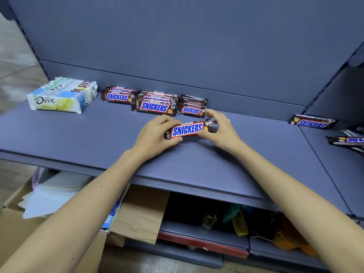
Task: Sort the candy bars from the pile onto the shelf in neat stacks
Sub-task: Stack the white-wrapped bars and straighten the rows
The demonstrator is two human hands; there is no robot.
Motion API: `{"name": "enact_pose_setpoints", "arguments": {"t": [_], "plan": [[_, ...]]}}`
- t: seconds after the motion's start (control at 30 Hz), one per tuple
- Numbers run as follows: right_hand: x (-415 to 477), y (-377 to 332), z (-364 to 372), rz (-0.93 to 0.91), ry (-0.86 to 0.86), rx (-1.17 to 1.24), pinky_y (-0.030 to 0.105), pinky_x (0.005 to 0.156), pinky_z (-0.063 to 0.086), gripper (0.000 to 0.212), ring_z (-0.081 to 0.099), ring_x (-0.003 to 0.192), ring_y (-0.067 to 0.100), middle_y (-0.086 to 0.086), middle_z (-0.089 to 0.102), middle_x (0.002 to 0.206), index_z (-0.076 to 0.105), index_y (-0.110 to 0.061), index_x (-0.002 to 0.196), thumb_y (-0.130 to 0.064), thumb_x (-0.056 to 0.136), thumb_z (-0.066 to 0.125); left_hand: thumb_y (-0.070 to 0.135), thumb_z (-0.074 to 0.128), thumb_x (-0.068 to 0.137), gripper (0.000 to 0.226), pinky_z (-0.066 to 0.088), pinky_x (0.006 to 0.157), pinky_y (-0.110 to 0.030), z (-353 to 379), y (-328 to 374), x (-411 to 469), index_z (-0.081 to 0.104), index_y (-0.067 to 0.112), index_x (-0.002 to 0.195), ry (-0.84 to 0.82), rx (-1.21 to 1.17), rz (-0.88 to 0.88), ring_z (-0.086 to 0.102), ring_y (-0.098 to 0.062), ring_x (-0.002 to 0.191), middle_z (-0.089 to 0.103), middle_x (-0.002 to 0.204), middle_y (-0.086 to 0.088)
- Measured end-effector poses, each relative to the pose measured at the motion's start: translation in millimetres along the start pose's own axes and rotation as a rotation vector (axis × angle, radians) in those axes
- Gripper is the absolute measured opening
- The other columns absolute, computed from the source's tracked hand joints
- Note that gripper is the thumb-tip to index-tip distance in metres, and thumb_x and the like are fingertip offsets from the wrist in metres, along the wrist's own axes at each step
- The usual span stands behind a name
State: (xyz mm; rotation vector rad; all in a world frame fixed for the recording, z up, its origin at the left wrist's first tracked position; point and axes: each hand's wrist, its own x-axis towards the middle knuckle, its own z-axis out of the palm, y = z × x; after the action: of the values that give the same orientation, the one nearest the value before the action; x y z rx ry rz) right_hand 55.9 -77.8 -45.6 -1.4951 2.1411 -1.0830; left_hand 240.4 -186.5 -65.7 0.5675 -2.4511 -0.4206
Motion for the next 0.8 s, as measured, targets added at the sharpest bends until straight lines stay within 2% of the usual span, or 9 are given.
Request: {"name": "enact_pose_setpoints", "arguments": {"t": [0.03, 0.1, 0.17, 0.23, 0.37, 0.47, 0.57, 0.67, 0.8], "plan": [[2, -1, 0, 0.014, -0.004, 0.067, 0.03, 0.103, 0.039, 0.061, 0.049, 0.114, 0.025, 0.001, 0.048, 0.126, 0.044, -0.026, 0.132, -0.017, 0.078, 0.072, 0.049, 0.054, 0.076, 0.052, 0.043, 0.077, -0.027, -2, -3, -1, 0.064, 0.013, 0.113, 0.017, -0.011, 0.01, 0.05, -0.011, 0.096, 0.062, 0.107, -0.003], [4, -4, 1, 0.042, -0.024, 0.156, 0.017, 0.091, 0.045, 0.059, 0.058, 0.097, 0.019, -0.003, 0.052, 0.121, 0.044, -0.027, 0.13, -0.016, 0.079, 0.071, 0.048, 0.053, 0.077, 0.052, 0.045, 0.079, -0.031, -6, -8, -2, 0.064, 0.012, 0.113, 0.038, -0.019, 0.023, 0.049, -0.01, 0.096, 0.062, 0.106, -0.004], [6, -7, 4, 0.037, -0.053, 0.143, 0.001, 0.078, 0.039, 0.054, 0.056, 0.088, 0.011, -0.007, 0.055, 0.114, 0.047, -0.025, 0.128, -0.017, 0.08, 0.071, 0.047, 0.054, 0.077, 0.051, 0.046, 0.08, -0.034, -9, -12, -3, 0.064, 0.012, 0.113, 0.042, -0.016, 0.032, 0.049, -0.01, 0.096, 0.062, 0.105, -0.005], [9, -10, 9, -0.007, -0.07, 0.084, -0.003, 0.077, 0.034, 0.046, 0.053, 0.092, 0.007, -0.005, 0.056, 0.114, 0.054, -0.021, 0.122, -0.018, 0.08, 0.071, 0.047, 0.055, 0.079, 0.05, 0.047, 0.079, -0.037, -11, -18, -5, 0.063, 0.012, 0.114, 0.031, 0.001, 0.047, 0.049, -0.01, 0.095, 0.062, 0.104, -0.005], [18, -18, 23, -0.048, -0.12, -0.003, -0.003, 0.075, 0.033, 0.032, 0.051, 0.094, 0.006, -0.001, 0.058, 0.109, 0.064, -0.016, 0.11, -0.021, 0.08, 0.071, 0.046, 0.052, 0.082, 0.047, 0.042, 0.078, -0.034, -14, -30, -12, 0.063, 0.013, 0.114, -0.001, 0.108, 0.088, 0.047, -0.012, 0.095, 0.062, 0.102, -0.006], [26, -26, 31, -0.039, -0.214, -0.032, -0.003, 0.066, 0.035, 0.027, 0.053, 0.079, -0.002, -0.008, 0.059, 0.096, 0.066, -0.015, 0.108, -0.021, 0.082, 0.069, 0.045, 0.048, 0.084, 0.047, 0.038, 0.077, -0.034, -20, -39, -18, 0.062, 0.012, 0.114, -0.05, 0.159, 0.087, 0.044, -0.014, 0.094, 0.063, 0.103, -0.008], [35, -36, 42, -0.031, -0.284, -0.019, 0.006, 0.064, 0.041, 0.022, 0.054, 0.064, -0.006, -0.015, 0.056, 0.082, 0.066, -0.017, 0.105, -0.021, 0.084, 0.067, 0.043, 0.048, 0.084, 0.046, 0.036, 0.078, -0.033, -25, -49, -22, 0.062, 0.009, 0.112, -0.04, 0.191, 0.08, 0.043, -0.015, 0.091, 0.064, 0.101, -0.01], [45, -45, 53, -0.013, -0.289, 0.013, 0.018, 0.07, 0.044, 0.021, 0.053, 0.078, 0.008, -0.008, 0.059, 0.089, 0.066, -0.017, 0.104, -0.02, 0.084, 0.067, 0.037, 0.049, 0.084, 0.041, 0.028, 0.08, -0.029, -31, -60, -24, 0.062, 0.007, 0.108, 0.023, 0.224, 0.059, 0.042, -0.016, 0.089, 0.064, 0.097, -0.011], [59, -54, 70, -0.045, -0.224, -0.046, 0.008, 0.067, 0.037, 0.021, 0.052, 0.088, 0.008, -0.004, 0.062, 0.095, 0.068, -0.014, 0.101, -0.019, 0.081, 0.07, 0.038, 0.053, 0.081, 0.046, 0.025, 0.089, -0.03, -41, -77, -21, 0.061, 0.008, 0.115, 0.054, 0.278, -0.005, 0.042, -0.017, 0.103, 0.062, 0.106, -0.013]]}}
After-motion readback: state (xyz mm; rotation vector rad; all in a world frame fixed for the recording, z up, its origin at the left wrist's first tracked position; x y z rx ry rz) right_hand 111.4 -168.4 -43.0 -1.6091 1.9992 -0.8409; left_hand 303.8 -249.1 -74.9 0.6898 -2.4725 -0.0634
